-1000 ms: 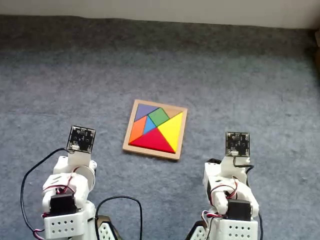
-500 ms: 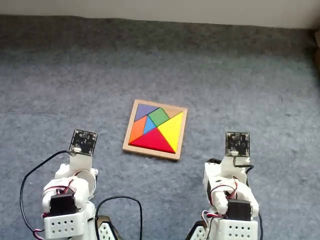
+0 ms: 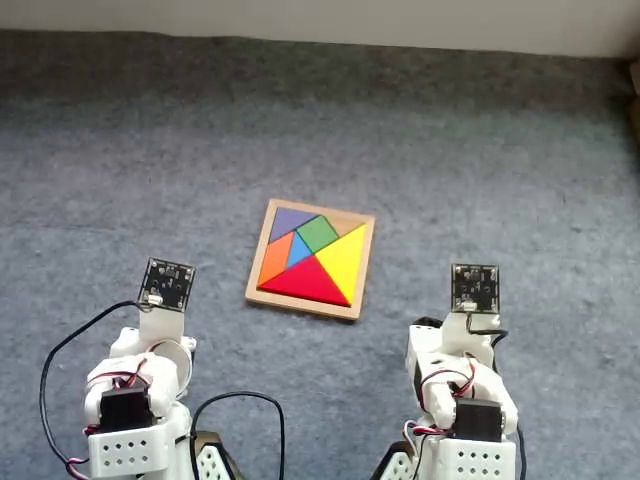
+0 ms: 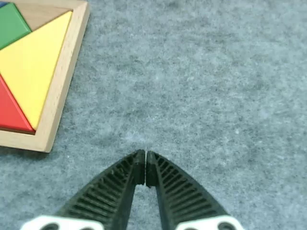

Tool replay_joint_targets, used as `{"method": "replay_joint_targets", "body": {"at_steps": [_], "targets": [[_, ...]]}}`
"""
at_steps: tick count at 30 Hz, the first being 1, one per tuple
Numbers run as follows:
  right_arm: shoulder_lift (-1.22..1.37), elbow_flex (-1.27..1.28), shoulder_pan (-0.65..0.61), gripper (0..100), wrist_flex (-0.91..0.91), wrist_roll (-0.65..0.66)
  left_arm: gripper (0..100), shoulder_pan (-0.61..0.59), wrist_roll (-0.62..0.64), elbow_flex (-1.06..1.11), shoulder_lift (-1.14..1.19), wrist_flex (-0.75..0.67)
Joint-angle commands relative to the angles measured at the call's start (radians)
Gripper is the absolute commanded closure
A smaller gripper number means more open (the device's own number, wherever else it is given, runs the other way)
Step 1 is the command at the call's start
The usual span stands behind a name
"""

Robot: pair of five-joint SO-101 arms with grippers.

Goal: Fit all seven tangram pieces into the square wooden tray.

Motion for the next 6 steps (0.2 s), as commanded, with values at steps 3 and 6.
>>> {"method": "replay_joint_targets", "body": {"at_steps": [3,6], "targets": [[0.007,0.093,0.012,97.2,0.005,0.008,99,-0.008,-0.006,0.021,-0.002,0.003],[0.007,0.093,0.012,97.2,0.005,0.008,99,-0.008,-0.006,0.021,-0.002,0.003]]}}
